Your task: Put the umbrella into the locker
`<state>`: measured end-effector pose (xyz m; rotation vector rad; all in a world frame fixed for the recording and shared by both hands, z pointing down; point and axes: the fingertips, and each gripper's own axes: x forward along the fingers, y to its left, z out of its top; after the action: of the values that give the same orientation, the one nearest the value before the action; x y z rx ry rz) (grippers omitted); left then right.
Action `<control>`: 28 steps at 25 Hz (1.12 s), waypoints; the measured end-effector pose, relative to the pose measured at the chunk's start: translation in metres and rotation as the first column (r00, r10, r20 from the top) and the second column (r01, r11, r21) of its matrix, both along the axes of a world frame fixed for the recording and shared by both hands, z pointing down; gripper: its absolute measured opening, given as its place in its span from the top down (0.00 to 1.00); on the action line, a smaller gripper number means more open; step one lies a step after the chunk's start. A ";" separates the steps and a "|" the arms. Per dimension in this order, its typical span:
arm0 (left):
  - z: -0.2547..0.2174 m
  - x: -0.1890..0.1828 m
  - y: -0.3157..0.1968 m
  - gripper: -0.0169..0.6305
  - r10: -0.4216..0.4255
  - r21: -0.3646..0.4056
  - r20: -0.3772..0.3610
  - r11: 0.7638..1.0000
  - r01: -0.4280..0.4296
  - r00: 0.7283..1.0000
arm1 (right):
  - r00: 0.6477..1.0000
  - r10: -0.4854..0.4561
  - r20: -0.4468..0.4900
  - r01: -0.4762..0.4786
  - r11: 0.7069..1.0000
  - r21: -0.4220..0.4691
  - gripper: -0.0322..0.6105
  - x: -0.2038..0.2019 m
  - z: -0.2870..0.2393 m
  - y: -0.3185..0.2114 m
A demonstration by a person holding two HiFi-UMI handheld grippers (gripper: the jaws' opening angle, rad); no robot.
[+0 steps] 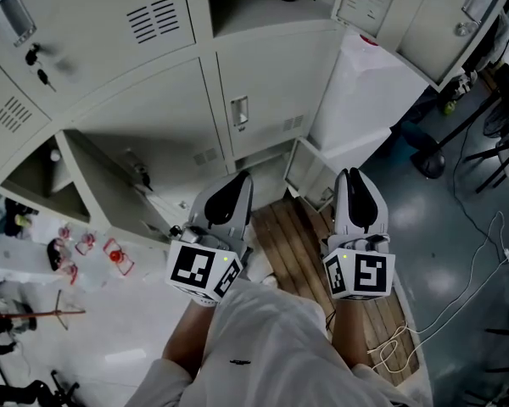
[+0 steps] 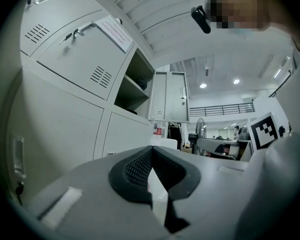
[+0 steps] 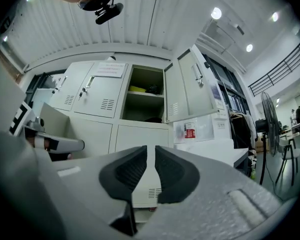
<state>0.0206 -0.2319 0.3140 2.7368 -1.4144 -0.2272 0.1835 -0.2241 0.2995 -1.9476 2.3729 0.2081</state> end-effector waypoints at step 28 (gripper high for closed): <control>-0.005 0.008 -0.004 0.95 0.002 0.013 0.005 1.000 -0.003 1.000 | 0.997 -0.073 -0.023 0.074 0.997 0.013 0.96 -0.010 -0.006 0.002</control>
<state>0.0285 -0.2355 0.3091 2.7507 -1.4154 -0.2306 0.1739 -0.2225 0.2931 -1.8577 2.4453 0.2420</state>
